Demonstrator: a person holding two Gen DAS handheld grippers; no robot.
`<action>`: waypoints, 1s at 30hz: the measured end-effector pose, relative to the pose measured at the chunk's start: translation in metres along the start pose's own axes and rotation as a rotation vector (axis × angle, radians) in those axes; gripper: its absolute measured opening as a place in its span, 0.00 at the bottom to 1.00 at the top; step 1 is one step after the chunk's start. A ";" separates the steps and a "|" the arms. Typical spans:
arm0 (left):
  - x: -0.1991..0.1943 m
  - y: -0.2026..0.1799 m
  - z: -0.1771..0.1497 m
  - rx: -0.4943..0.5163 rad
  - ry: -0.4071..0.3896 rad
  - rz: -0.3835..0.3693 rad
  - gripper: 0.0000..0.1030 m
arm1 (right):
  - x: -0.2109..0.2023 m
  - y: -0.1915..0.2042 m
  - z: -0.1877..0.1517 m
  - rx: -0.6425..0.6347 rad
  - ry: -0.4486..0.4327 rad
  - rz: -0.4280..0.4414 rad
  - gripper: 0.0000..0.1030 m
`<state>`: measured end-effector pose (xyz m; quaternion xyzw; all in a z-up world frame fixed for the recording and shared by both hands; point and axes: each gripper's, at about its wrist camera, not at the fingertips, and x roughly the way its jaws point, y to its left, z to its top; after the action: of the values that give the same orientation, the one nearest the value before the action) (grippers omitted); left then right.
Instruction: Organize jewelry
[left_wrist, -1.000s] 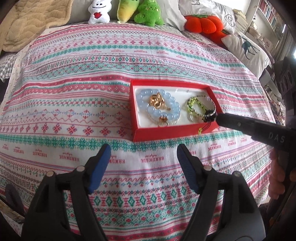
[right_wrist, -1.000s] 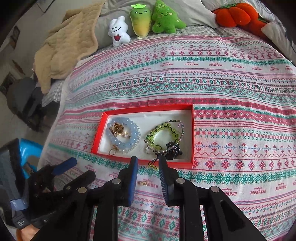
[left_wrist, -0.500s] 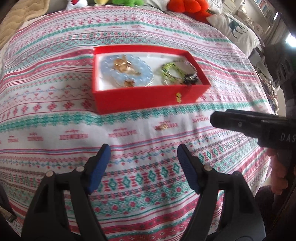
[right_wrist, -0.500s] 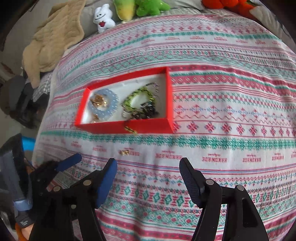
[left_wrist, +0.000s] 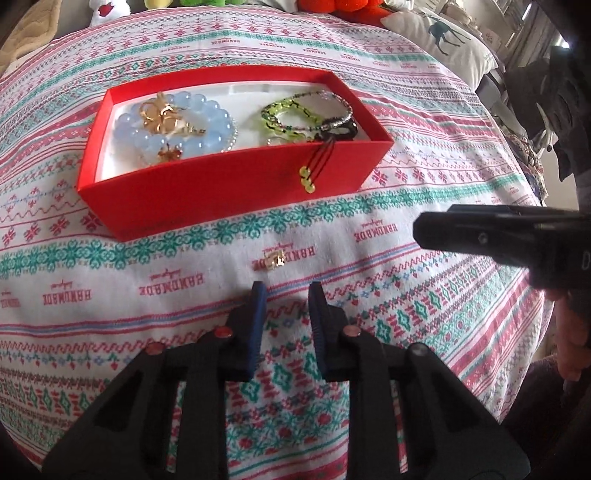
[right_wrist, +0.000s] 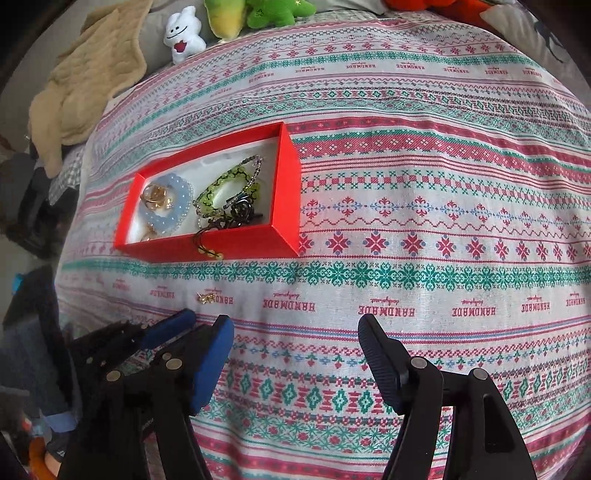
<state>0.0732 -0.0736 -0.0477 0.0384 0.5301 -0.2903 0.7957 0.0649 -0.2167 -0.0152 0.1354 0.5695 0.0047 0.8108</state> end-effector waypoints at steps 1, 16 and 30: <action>0.002 0.000 0.001 -0.004 0.000 0.005 0.24 | -0.001 -0.001 -0.001 -0.001 -0.001 -0.001 0.69; 0.012 -0.011 0.009 -0.001 -0.013 0.102 0.20 | -0.003 -0.006 -0.002 0.005 0.000 -0.006 0.69; 0.003 -0.004 0.008 0.006 -0.026 0.123 0.01 | 0.001 -0.007 -0.001 0.013 0.001 -0.015 0.69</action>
<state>0.0791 -0.0813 -0.0460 0.0697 0.5154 -0.2429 0.8188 0.0633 -0.2231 -0.0181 0.1364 0.5707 -0.0049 0.8098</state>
